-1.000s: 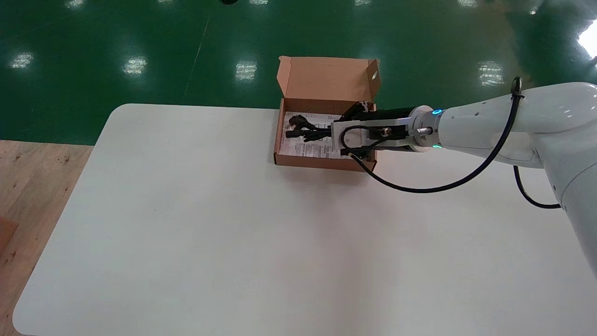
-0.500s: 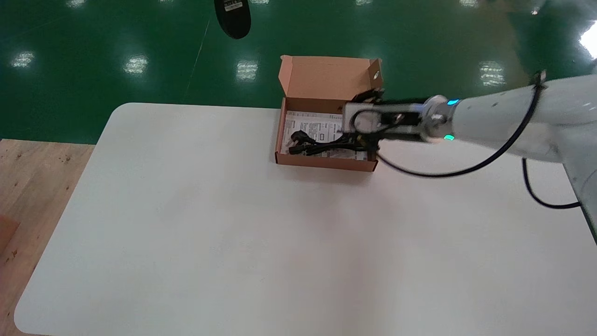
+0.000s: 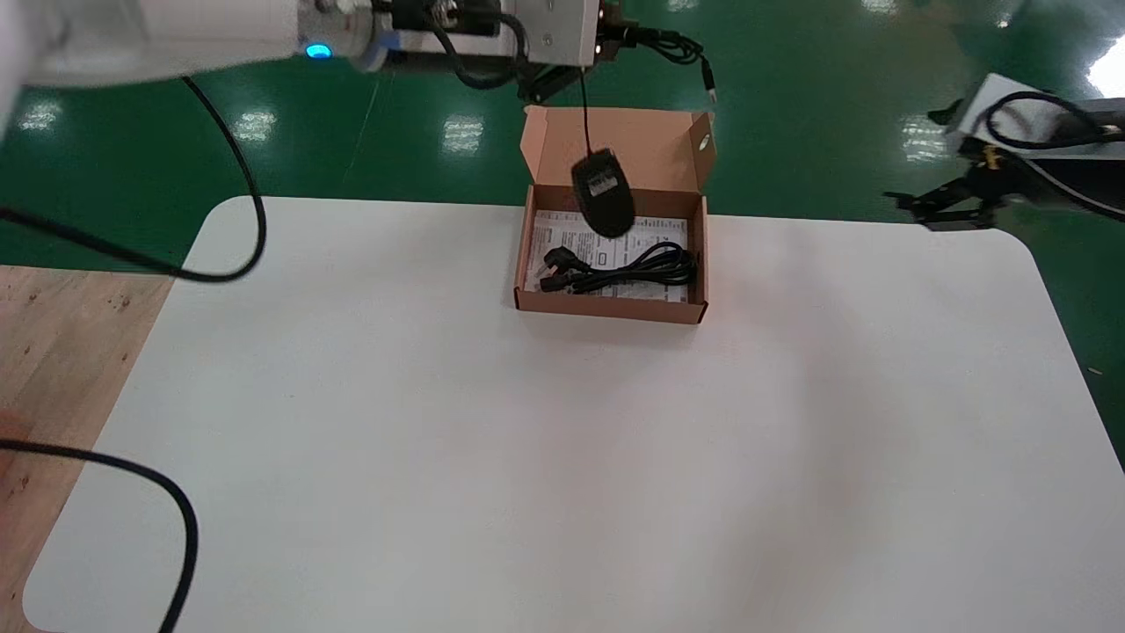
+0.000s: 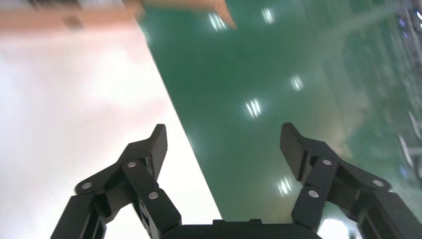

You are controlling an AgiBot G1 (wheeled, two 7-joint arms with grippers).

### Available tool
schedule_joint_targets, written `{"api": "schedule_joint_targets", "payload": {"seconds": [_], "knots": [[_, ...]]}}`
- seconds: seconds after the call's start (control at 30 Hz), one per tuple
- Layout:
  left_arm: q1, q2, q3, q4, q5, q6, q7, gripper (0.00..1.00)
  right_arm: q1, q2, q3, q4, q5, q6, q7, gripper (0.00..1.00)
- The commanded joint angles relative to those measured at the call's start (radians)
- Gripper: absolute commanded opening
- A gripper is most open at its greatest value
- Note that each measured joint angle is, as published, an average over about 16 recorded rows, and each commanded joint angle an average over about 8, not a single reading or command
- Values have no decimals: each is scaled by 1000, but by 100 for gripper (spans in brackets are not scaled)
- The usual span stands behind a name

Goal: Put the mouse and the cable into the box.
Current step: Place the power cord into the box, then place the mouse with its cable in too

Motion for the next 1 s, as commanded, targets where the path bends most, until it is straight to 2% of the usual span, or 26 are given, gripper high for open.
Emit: {"api": "schedule_joint_targets", "payload": {"seconds": [0.03,0.3,0.53,0.83,1.0], "knots": [[48,11,-5,-5,-27,-49,23,0,14,39,-9,-1,-12,-2,2,100],[191,14,73,-90,-132,-189,-7,0,40,121,-33,2,-45,7,15,100],[261,10,158,-118,-218,-208,-69,0,69,169,-51,9,-71,4,29,100],[295,5,262,-106,-253,-191,-112,0,107,215,-73,18,-101,-24,41,100],[285,5,313,-102,-241,-215,-101,0,119,232,-84,21,-116,-71,40,100]]}}
